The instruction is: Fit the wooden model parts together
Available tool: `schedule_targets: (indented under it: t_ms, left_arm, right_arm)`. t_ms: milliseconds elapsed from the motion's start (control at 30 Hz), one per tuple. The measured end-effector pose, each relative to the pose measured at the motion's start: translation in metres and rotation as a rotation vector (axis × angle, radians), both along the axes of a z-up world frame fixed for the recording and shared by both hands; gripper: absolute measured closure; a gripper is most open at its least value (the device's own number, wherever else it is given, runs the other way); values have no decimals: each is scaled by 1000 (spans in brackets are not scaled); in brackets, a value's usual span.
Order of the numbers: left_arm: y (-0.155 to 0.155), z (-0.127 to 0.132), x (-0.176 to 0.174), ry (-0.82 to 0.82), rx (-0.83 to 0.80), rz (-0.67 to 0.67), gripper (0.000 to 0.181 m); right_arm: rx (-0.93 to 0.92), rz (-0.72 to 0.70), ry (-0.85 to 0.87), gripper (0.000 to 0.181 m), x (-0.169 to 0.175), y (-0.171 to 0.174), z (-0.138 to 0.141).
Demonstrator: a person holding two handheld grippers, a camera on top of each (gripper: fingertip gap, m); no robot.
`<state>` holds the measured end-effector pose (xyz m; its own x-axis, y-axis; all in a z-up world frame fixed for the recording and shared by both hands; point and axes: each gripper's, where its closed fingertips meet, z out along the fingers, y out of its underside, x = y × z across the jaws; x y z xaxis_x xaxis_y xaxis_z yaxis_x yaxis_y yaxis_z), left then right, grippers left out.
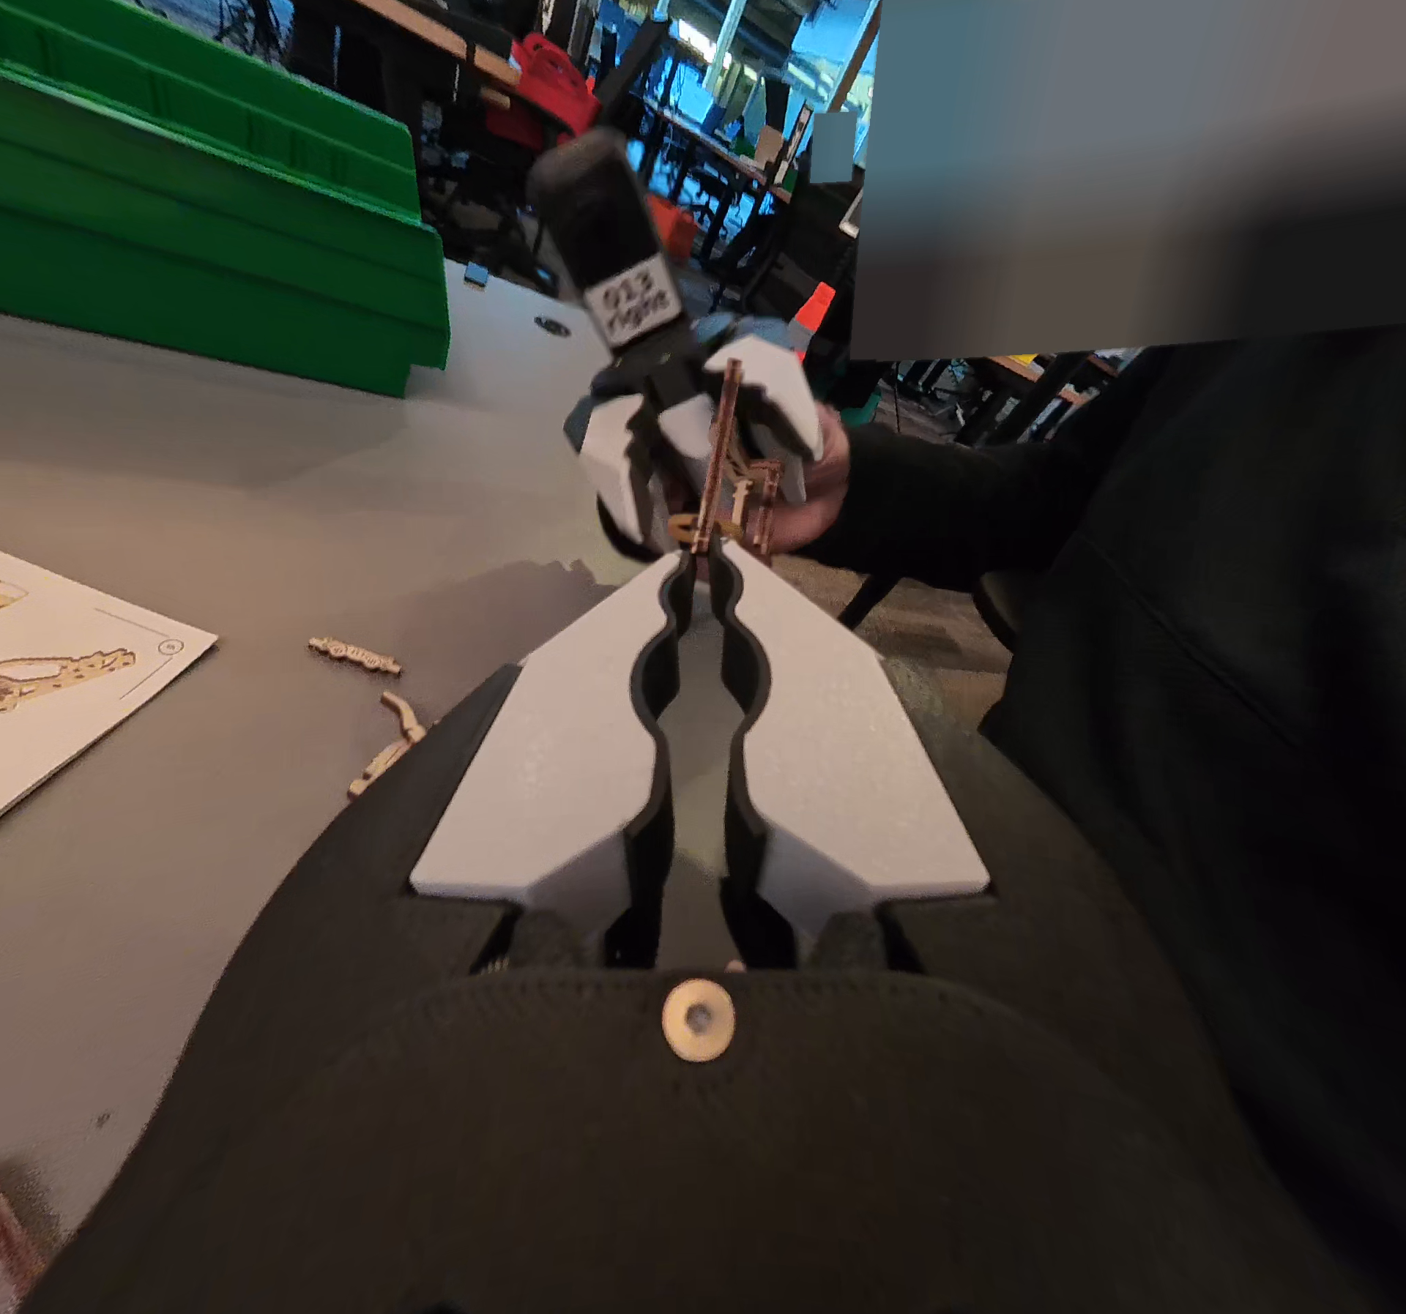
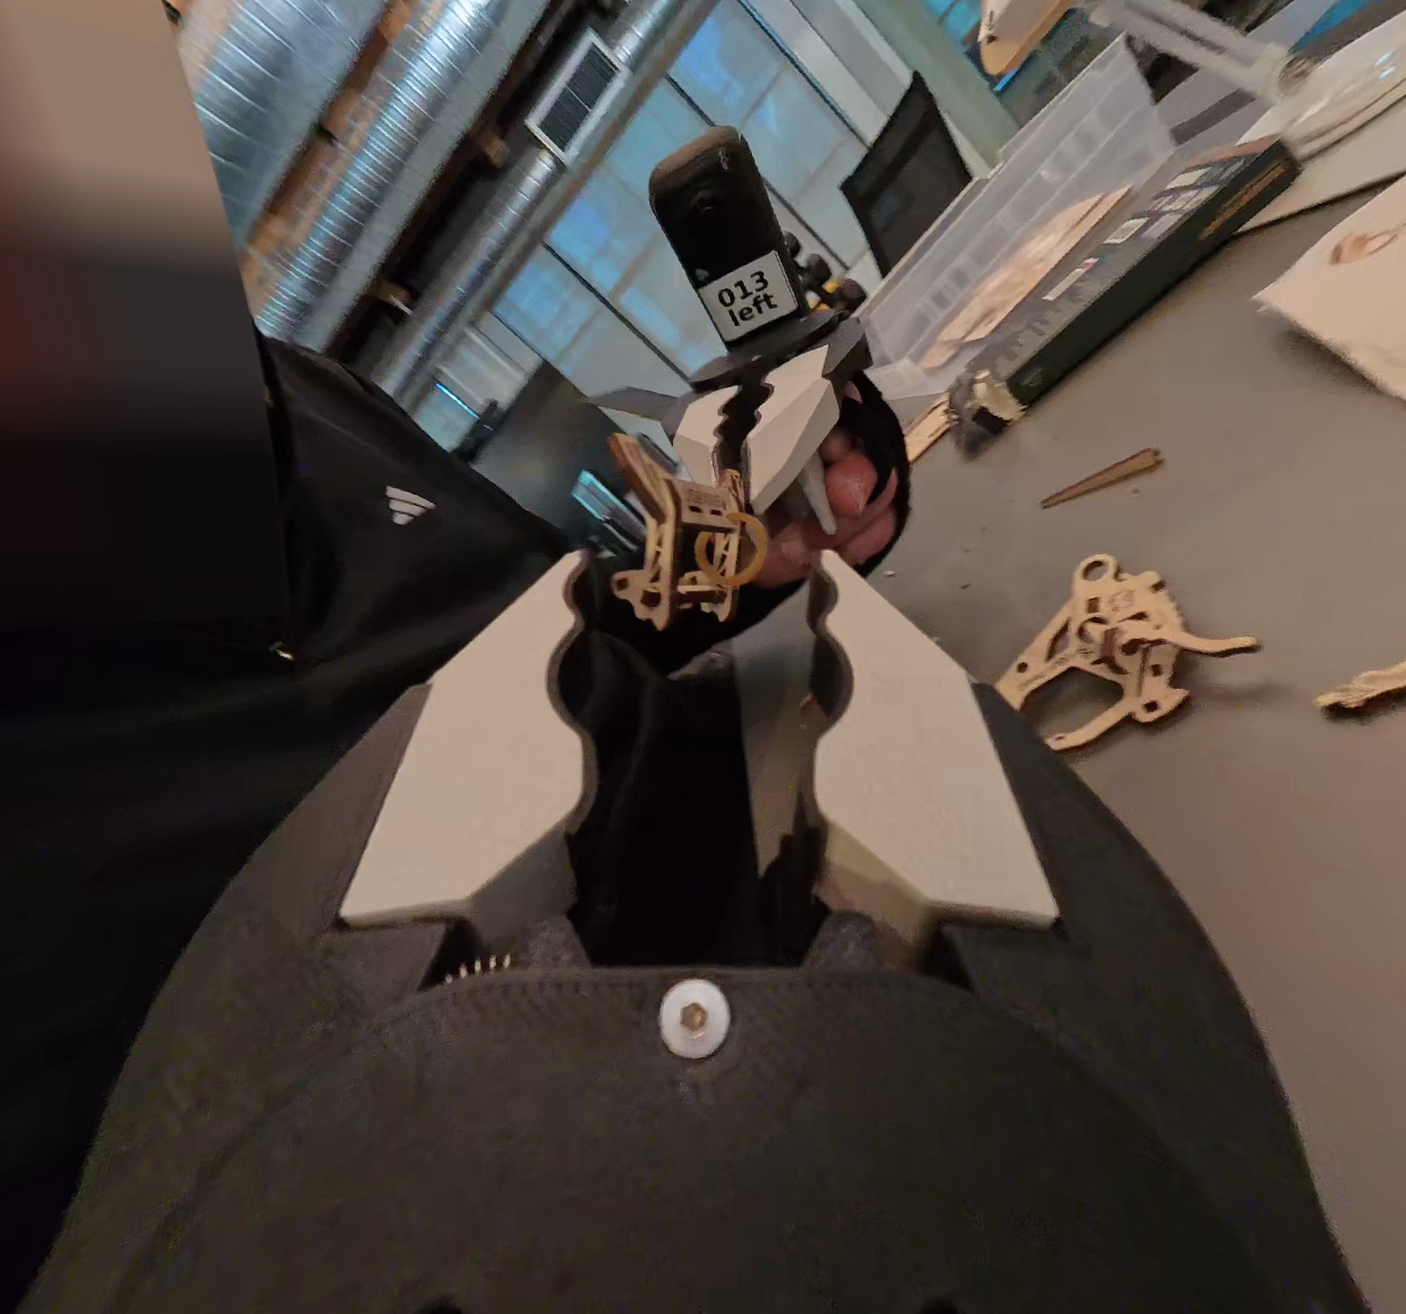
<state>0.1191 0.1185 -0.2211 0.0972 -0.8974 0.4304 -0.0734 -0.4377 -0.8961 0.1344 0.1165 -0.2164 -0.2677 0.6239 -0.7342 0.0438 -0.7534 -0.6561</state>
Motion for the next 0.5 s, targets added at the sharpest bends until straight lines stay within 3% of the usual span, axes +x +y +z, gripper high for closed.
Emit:
schedule_targets:
  t_ms: [167, 267, 367, 500]
  left_arm:
    - [-1, -9, 6, 71, -17, -55, 180]
    - [1, -12, 8, 98, -9, -65, 180]
    - [6, -15, 8, 106, -6, -49, 179]
    - [22, -34, -8, 204, 3, 31, 147]
  right_arm:
    - [150, -39, -164, 153, -4, 3, -2]
    - [180, -68, -223, 176, -7, 8, -6]
    - [160, -97, -244, 177, -6, 15, -9]
    - [143, -172, -308, 177, -1, 32, -20]
